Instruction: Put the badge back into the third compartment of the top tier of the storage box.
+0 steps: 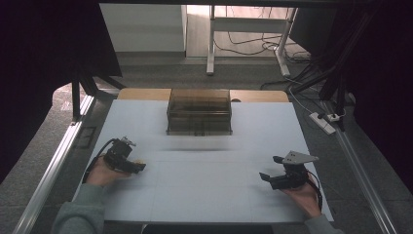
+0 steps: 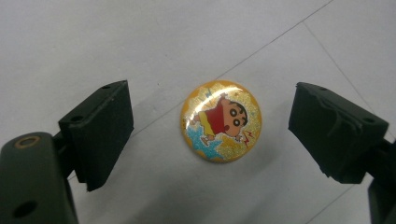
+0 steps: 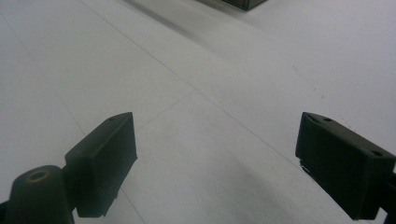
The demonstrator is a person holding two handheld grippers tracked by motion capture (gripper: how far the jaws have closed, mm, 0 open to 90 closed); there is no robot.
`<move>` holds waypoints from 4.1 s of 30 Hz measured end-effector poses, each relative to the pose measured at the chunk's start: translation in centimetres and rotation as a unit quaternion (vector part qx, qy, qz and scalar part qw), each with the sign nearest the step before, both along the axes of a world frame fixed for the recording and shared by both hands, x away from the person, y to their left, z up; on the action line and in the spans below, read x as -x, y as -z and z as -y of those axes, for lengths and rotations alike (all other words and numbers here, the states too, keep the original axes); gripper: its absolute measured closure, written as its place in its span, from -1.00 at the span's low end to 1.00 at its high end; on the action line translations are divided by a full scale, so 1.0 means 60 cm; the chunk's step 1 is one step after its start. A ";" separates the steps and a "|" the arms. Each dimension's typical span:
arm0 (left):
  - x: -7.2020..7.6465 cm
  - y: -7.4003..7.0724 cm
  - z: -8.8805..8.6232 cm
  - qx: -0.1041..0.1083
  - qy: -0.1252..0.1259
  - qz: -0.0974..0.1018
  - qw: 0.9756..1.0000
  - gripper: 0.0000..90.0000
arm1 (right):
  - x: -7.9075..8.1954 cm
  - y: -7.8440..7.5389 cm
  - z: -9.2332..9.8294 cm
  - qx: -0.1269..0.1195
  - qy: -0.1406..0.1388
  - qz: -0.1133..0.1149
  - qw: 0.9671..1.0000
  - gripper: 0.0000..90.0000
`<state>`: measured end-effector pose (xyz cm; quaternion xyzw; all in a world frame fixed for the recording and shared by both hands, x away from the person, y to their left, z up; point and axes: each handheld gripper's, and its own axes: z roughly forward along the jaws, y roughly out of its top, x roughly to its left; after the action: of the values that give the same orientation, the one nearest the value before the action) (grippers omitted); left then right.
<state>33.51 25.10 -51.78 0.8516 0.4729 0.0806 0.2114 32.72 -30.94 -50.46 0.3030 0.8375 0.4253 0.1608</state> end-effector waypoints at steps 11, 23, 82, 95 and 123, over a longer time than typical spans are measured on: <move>-0.002 0.009 0.001 -0.012 0.004 -0.011 1.000 -0.58 | 0.000 0.000 0.001 0.001 0.001 0.000 1.000 -0.73; -0.002 0.012 0.001 -0.020 0.011 -0.011 1.000 -0.40 | -0.001 0.001 0.004 0.002 0.004 -0.001 1.000 -0.72; 0.015 -0.032 -0.022 0.088 -0.020 0.097 0.991 0.04 | -0.002 0.002 0.003 0.001 0.008 0.004 1.000 -0.69; 0.017 -0.045 -0.024 0.129 -0.015 0.115 0.985 0.04 | -0.002 0.002 0.001 0.000 0.009 0.005 1.000 -0.69; 0.029 -0.086 -0.021 0.196 -0.023 0.180 0.964 0.04 | -0.002 0.002 0.000 -0.011 0.011 0.008 1.000 -0.69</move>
<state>31.75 26.35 -46.62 0.7543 0.4528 0.1431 0.4534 32.83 -30.97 -50.56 0.3104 0.8282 0.4349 0.1692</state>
